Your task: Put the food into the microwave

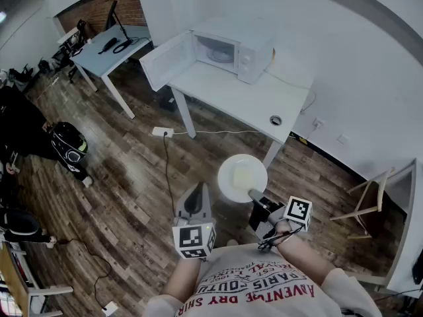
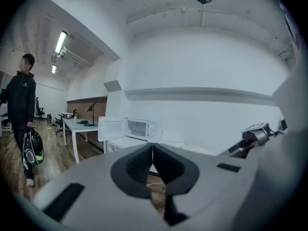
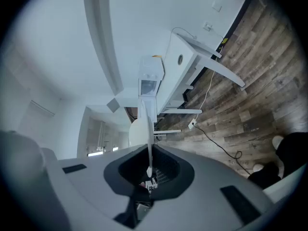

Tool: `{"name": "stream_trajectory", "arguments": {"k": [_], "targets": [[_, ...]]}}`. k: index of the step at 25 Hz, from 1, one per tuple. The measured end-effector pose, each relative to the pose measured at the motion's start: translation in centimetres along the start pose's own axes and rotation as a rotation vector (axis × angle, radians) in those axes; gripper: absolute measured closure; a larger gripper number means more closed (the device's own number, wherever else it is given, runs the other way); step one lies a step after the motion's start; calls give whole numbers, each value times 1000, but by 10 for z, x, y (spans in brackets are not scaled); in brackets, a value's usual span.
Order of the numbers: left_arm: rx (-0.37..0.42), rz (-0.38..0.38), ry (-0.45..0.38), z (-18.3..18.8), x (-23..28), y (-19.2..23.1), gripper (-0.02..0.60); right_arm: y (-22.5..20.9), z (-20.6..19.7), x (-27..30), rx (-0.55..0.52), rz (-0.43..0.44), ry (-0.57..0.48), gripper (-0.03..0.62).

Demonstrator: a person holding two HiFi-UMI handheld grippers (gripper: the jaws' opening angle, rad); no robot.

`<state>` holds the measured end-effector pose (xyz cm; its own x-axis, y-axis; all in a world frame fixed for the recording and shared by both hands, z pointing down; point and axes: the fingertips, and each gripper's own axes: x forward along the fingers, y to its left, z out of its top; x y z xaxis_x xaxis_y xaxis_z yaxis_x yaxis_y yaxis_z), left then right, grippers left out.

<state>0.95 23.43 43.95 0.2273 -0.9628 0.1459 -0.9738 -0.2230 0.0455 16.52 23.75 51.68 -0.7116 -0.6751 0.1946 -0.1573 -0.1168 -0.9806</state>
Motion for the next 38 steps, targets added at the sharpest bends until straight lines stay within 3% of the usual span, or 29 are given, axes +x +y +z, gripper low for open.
{"name": "stream_trajectory", "arguments": {"k": [15,24,32,38], "targets": [[-12,-2,21,-5,0,5,574,1,-7,8,-15,-28,32,574],[-25,19,40,-8,-3,18,574,-1,-9,18,32,-22,36,574],[-41,-18,73,-16,17,50,575,-1,-13,58,29,-51,25,574],[-37,-68,75,-5,54,109,575,8,-13,113,24,-81,-33,572]]}}
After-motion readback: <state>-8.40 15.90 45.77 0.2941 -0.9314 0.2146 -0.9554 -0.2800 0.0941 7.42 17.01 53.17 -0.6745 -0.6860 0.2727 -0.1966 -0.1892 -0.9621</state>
